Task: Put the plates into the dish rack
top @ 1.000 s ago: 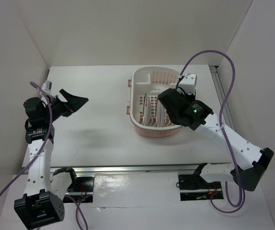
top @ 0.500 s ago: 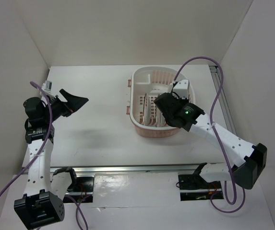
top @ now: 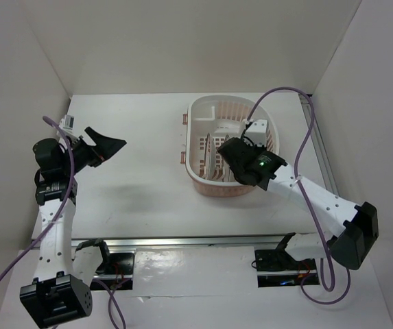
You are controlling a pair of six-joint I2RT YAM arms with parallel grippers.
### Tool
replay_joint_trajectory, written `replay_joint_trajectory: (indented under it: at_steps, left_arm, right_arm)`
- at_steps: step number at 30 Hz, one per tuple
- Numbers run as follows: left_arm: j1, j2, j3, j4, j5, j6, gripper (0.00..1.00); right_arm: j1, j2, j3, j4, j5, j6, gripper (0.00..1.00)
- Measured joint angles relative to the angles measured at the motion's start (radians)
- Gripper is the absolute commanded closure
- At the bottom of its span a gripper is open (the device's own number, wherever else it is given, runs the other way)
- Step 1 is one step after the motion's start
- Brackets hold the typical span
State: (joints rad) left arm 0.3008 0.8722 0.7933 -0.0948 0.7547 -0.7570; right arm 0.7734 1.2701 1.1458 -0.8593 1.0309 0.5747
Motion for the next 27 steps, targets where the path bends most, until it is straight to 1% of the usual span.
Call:
replay_joint_trajectory:
  at_steps: [11, 16, 21, 24, 25, 27]
  left_arm:
    - [0.0, 0.0, 0.001, -0.003, 0.0, 0.0, 0.0]
    - [0.0, 0.0, 0.001, -0.003, 0.0, 0.0, 0.0]
    - [0.0, 0.0, 0.001, -0.003, 0.0, 0.001, 0.0]
    - [0.0, 0.0, 0.001, -0.003, 0.0, 0.001, 0.0]
    - [0.0, 0.0, 0.001, -0.003, 0.0, 0.002, 0.0]
    - [0.0, 0.0, 0.001, -0.003, 0.0, 0.002, 0.0]
  right_arm:
    - [0.055, 0.06, -0.004, -0.042, 0.043, 0.087, 1.0]
    - [0.06, 0.064, -0.004, -0.061, 0.047, 0.117, 1.0]
    - [0.06, 0.064, -0.007, -0.061, 0.046, 0.124, 0.92]
    - [0.06, 0.064, -0.008, -0.061, 0.044, 0.13, 0.89]
    - [0.06, 0.065, -0.008, -0.061, 0.043, 0.132, 0.86]
    - [0.06, 0.067, -0.008, -0.06, 0.038, 0.134, 0.85]
